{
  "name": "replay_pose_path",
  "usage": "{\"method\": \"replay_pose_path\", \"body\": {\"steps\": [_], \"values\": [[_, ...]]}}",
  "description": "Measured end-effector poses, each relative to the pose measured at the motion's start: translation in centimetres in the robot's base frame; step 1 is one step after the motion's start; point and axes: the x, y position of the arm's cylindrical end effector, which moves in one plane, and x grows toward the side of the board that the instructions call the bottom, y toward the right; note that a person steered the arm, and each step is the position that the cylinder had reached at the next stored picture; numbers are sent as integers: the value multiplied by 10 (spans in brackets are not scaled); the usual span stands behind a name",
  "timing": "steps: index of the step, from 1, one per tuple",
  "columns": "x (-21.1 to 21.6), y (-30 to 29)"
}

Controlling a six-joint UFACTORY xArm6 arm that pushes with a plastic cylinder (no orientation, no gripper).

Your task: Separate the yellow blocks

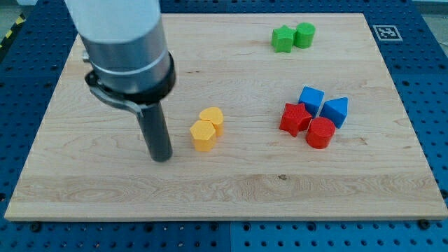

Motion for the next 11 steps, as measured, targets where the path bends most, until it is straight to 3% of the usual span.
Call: {"method": "replay_pose_path", "body": {"steps": [4,11], "values": [[-19,37],[-119,107]]}}
